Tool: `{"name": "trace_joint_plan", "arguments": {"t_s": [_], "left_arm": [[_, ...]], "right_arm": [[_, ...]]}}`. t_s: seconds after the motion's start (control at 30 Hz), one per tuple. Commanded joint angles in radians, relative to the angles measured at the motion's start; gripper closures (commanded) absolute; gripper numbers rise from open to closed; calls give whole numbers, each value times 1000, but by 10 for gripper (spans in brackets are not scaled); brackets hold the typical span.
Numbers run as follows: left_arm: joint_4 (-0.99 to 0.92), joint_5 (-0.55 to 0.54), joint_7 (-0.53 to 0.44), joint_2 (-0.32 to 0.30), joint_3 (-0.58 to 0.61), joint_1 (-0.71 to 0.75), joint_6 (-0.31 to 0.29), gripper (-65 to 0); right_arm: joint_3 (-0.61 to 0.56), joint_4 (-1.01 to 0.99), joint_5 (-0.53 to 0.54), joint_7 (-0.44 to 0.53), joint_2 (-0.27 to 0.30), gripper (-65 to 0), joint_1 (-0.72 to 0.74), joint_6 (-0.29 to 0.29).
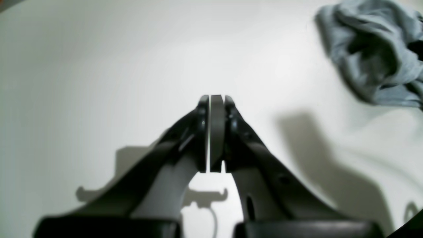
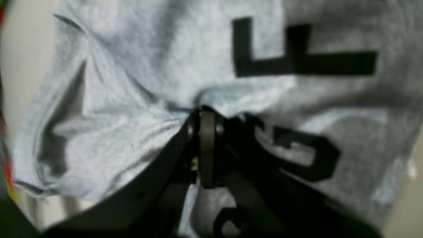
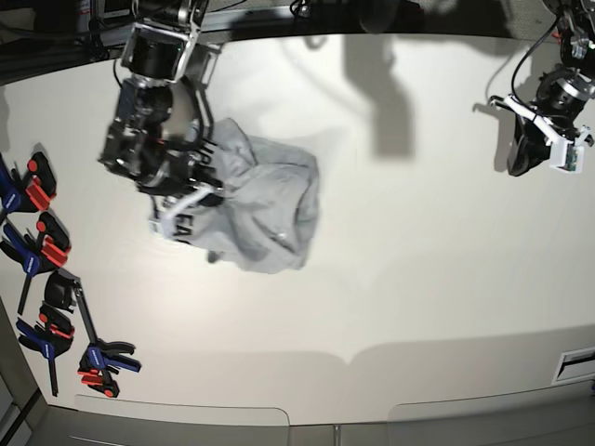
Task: Fold the T-shirt properly
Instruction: 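Drag the folded shirt toward the clamps with the right gripper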
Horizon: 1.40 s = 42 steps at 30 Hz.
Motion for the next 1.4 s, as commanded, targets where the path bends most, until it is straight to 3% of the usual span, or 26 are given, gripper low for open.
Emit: {"name": "trace_joint_plan", "arguments": {"t_s": [0.0,0.13,0.23,0.4,0.57,0.73,0.83,0.93,1.13,1.3,1.37], "left_arm": [[16,-22,-23,-12,-8,-2,0,0],[16,-51,-16,-12,-8,-3,-1,0],[16,-68,-1,-12,-8,-2,-1,0],[16,-75,23,-12,-8,-2,-1,0],[16,-99,23,-12,-8,-2,-1,0],[16,-120,27,-12,-8,-2,-8,0],[16,-119,30,-12,-8,-2,-8,0],[16,-119,30,-12,-8,-2,-8,0],[16,-119,53,-12,-8,0,-8,0],[16,-119,52,-12,-8,1,-8,0],[16,-119,52,-12,-8,1,-8,0]], "right_arm": [[46,-4,-60,-59,-3,0,-17,-21],[222,5,11,-113,-48,0,-56,66],[270,58,109,-129,-70,0,-116,81],[276,255,153,-109,-109,0,-253,80],[278,575,156,-74,-150,0,-337,81],[251,851,156,-17,-156,0,-337,136],[153,904,156,-13,-142,0,-338,260],[-16,882,105,-50,-97,0,-338,363],[-269,754,-153,-53,36,0,-340,367],[-332,588,-273,-2,95,0,-327,367],[-325,512,-307,15,98,0,-309,328]]}}
